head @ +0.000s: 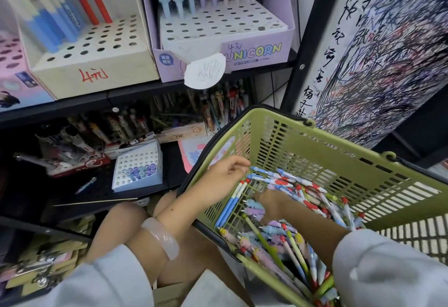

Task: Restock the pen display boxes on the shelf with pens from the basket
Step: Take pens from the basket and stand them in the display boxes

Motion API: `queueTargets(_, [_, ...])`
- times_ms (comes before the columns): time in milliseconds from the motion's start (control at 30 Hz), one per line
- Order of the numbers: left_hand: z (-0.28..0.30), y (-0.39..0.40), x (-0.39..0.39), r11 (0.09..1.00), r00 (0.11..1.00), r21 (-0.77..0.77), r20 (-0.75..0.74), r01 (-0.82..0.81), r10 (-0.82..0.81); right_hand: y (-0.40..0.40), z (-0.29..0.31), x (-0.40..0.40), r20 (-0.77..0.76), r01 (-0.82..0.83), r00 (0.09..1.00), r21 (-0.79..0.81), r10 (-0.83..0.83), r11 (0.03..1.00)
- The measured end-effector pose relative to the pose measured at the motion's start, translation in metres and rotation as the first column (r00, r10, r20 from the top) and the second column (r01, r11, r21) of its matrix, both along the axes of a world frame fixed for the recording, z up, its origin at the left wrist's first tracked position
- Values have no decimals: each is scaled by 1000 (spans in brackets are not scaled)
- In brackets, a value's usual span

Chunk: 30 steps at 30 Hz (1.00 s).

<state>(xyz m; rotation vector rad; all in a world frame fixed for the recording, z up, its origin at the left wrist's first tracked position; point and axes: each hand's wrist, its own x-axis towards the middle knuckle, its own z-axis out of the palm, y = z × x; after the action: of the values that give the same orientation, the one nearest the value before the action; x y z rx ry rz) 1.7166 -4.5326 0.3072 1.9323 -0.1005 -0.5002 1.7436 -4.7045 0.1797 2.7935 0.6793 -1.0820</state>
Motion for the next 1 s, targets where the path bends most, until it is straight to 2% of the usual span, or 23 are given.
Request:
queueTargets(67, [1,1,-1,1000,1000,-3,-3,-8,8,-1,2,-1,-25,29,999,60,-27,998])
queueTargets(167, [3,2,-1,1000,1000,-17,-21,-20,20,-5,-1,-13,17,50,998,143,-53,988])
queueTargets(433, [5,7,-3,999,999,-13,-19,-38,37,1,-16,-25,58,128,988,186,-141,974])
queueTargets(500, [6,10,-2,999,998,-14,-30,-46,46,-1,-11,-23,30,168,983,247,-181,954])
queueTargets(567, [6,11,-1,998,998,-24,-39,-53,52,-6,4,-15,11,258,959,368,-282,893])
queueTargets(633, [5,10,0,997,996,-37,-50,-70,68,-13,30,-2,-82,400,901,536,-426,743])
queueTargets(700, [5,7,1,996,994,-47,-74,-81,78,-16,62,5,-260,521,825,695,-502,496])
queueTargets(767, [7,3,1,996,992,-66,-123,-51,43,-15,92,8,-456,603,751,769,-478,214])
queueTargets(833, [8,-5,-2,991,983,-125,-175,38,-60,-8,115,7,-634,670,674,741,-379,-49])
queueTargets(867, [10,-9,-3,983,977,-164,-184,80,-110,-2,124,5,-691,687,648,712,-321,-146])
queueTargets(933, [14,-19,-7,963,974,-249,-171,101,-147,10,140,0,-732,686,635,681,-248,-256])
queueTargets(1000, [20,-25,-8,925,982,-379,-164,25,-93,21,153,-4,-713,650,654,700,-251,-296])
